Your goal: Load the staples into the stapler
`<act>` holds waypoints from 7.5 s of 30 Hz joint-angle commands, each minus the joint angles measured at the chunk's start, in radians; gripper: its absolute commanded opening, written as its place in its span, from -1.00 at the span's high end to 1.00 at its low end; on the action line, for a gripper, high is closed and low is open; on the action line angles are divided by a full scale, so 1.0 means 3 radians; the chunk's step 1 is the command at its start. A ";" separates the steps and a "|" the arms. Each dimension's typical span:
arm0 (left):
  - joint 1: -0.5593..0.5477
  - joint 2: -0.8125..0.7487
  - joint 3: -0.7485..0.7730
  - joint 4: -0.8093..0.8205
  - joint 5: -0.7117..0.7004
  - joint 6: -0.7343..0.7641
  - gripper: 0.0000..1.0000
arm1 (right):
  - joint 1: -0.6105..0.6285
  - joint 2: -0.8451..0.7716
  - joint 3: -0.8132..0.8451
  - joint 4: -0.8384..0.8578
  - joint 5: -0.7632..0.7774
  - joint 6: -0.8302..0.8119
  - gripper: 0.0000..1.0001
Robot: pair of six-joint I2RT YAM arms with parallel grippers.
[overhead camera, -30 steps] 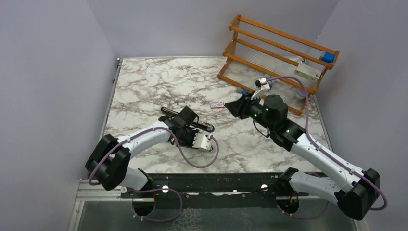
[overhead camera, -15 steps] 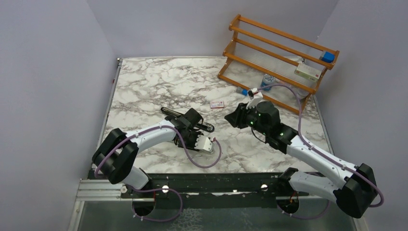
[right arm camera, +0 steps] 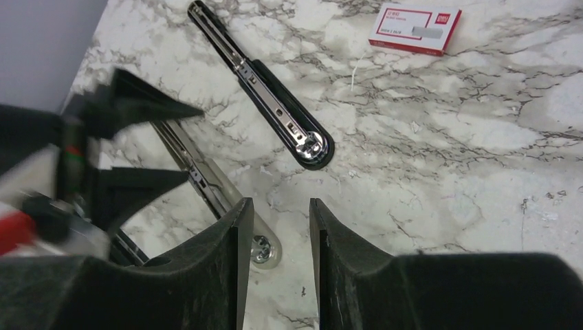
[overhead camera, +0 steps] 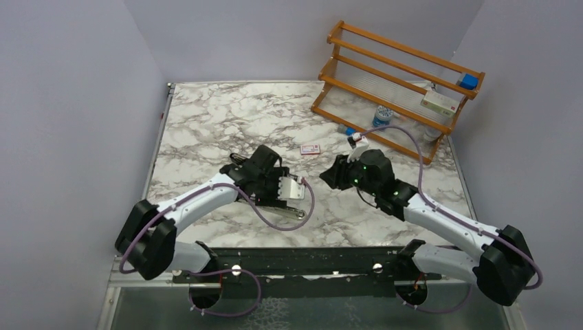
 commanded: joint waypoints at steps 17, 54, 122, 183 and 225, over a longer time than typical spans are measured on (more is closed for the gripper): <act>0.0735 -0.1237 -0.0234 0.2298 -0.2323 -0.3450 -0.81 | 0.0629 0.1256 0.0179 0.0670 -0.0913 -0.1760 -0.02; 0.1242 -0.1600 -0.0549 0.2427 -0.2754 -0.3807 -0.77 | 0.0952 0.2056 0.0641 0.0467 -0.0807 -0.2204 0.43; 0.1404 -0.0175 0.0485 0.1301 -0.1528 -0.4439 -0.98 | -0.0409 0.2346 0.2096 -0.0580 0.0228 -0.0402 -0.09; 0.1016 0.2067 0.1401 0.2231 0.0503 -0.5621 0.11 | -0.1149 0.2712 0.1445 0.1591 -0.1378 -0.1268 -0.20; 0.1059 0.2202 0.1530 0.2037 0.0600 -0.5534 0.30 | -0.1211 0.3729 0.2827 -0.0559 -0.2084 -0.1775 -0.31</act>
